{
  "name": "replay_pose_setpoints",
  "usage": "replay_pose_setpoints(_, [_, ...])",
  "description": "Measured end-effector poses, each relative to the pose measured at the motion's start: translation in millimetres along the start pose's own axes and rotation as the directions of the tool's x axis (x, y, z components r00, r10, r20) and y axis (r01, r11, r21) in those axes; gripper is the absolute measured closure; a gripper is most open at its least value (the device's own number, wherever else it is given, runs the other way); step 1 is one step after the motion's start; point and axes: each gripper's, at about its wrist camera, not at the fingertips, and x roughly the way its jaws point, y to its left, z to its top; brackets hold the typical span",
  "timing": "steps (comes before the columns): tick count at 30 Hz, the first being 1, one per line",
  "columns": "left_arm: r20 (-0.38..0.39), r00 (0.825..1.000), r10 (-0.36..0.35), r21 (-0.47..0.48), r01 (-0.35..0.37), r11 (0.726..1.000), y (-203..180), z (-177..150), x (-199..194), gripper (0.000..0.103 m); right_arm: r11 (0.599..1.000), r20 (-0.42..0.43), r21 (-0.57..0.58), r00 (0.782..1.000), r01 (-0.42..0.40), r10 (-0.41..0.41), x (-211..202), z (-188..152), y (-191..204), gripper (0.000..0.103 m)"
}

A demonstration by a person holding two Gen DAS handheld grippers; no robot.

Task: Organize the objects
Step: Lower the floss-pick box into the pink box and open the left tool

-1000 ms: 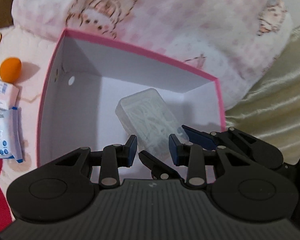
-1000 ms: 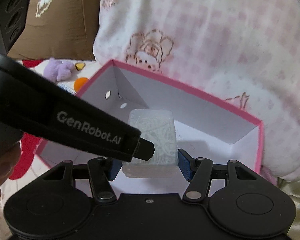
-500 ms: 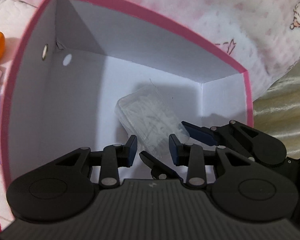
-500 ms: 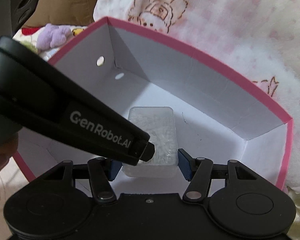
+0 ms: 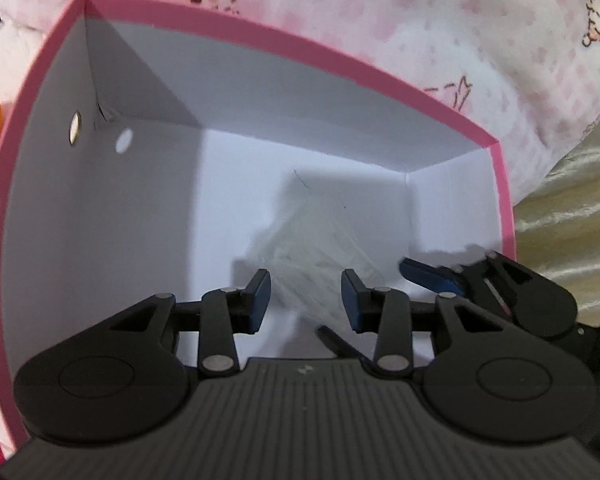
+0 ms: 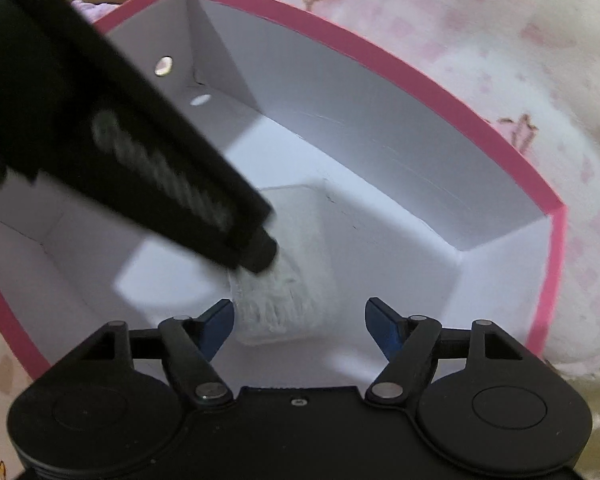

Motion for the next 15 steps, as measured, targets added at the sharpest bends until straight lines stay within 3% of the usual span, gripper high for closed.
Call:
replay_pose_setpoints(3, [0.031, 0.999, 0.042, 0.029, -0.043, 0.999, -2, 5, -2, 0.065, 0.999, 0.008, 0.042, 1.0, 0.015, -0.015, -3, -5, -7, 0.03])
replay_pose_setpoints(5, [0.036, 0.998, 0.061, 0.047, -0.062, 0.997, -1, 5, -2, 0.065, 0.996, 0.009, 0.082, 1.0, 0.02, -0.021, -2, -8, -12, 0.046])
replay_pose_setpoints(8, [0.02, 0.998, 0.055, 0.056, -0.056, 0.997, -2, 5, 5, 0.065, 0.989, 0.022, 0.147, 0.999, -0.029, 0.026, -4, -12, -21, 0.063])
replay_pose_setpoints(15, [0.048, 0.996, 0.073, 0.109, -0.078, 0.991, -17, -3, 11, 0.07, 0.978, 0.049, 0.198, 0.998, -0.057, 0.048, -6, -19, -24, 0.067])
